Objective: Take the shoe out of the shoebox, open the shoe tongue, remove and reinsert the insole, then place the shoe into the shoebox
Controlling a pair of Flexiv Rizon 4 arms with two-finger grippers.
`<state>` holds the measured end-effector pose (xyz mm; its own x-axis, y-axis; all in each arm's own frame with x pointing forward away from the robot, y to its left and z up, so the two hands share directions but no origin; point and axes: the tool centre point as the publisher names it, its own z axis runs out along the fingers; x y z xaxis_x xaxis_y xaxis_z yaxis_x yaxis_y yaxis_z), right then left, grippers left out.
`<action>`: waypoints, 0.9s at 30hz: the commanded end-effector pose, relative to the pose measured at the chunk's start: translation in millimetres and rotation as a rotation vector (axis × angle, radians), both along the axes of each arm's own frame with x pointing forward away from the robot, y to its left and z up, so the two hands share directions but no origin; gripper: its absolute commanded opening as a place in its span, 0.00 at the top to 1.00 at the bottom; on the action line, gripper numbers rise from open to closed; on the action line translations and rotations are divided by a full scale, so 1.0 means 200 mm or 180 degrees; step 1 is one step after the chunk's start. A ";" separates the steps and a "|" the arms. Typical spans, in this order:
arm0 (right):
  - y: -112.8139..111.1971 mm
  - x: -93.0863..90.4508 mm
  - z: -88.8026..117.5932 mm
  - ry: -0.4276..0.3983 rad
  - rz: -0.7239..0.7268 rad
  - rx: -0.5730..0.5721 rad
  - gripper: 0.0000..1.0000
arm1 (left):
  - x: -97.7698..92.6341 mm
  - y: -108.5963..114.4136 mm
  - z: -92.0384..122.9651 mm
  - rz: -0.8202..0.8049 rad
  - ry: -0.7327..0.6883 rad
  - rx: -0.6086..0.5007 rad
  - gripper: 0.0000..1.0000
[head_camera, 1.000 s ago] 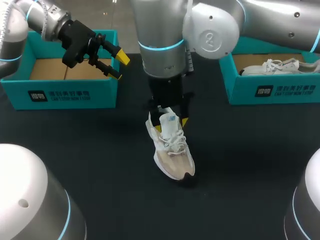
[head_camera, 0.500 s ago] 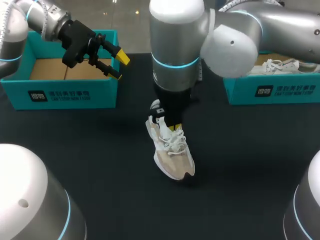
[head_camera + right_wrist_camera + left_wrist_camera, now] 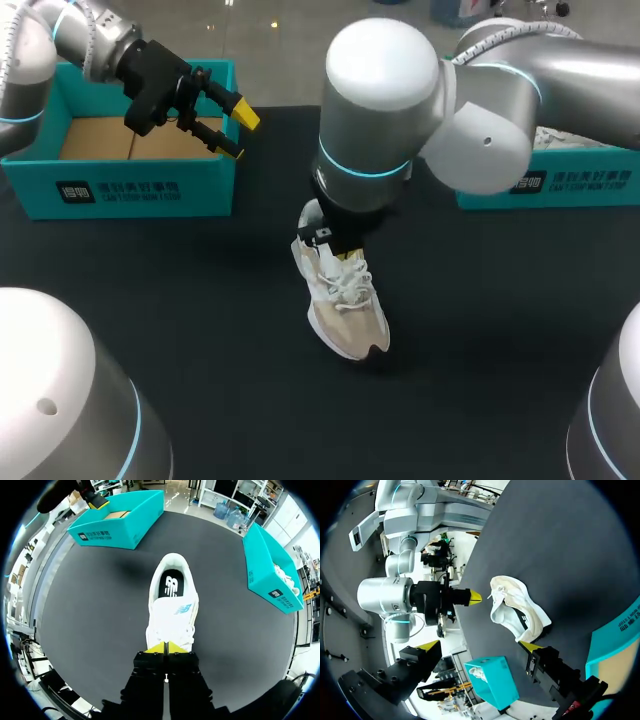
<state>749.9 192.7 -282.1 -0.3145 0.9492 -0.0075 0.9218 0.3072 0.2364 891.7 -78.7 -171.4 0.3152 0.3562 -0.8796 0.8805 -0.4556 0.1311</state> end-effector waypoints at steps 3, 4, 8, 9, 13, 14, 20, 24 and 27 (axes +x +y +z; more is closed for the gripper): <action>0.05 0.08 -0.07 0.0016 0.0022 0.0054 1.00 | 0.00 0.00 0.00 -0.0004 -0.0007 0.0010 0.00; 0.06 0.09 -0.08 0.0005 0.0024 0.0069 1.00 | 0.00 0.00 0.00 -0.0004 -0.0007 0.0010 0.00; 0.07 0.15 -0.12 -0.0036 0.0013 0.0091 1.00 | 0.00 0.00 0.00 -0.0004 -0.0007 0.0010 0.00; 0.07 0.16 -0.14 -0.0032 0.0012 0.0101 1.00 | 0.00 0.00 0.00 -0.0004 -0.0007 0.0010 0.00; 0.09 0.21 -0.18 -0.0035 0.0038 0.0109 1.00 | 0.00 0.00 0.00 -0.0004 -0.0007 0.0010 0.00; 0.09 0.23 -0.20 -0.0037 0.0055 0.0112 1.00 | 0.00 0.00 0.00 -0.0004 -0.0007 0.0010 0.00; 0.11 0.26 -0.23 -0.0024 0.0058 0.0109 1.00 | 0.00 0.00 0.00 -0.0004 -0.0007 0.0010 0.00; 0.09 0.26 -0.25 0.0010 0.0032 0.0096 1.00 | 0.00 0.00 0.00 -0.0004 -0.0007 0.0010 0.00; 0.08 0.26 -0.28 0.0050 0.0000 0.0085 1.00 | 0.00 0.00 0.00 -0.0004 -0.0007 0.0010 0.00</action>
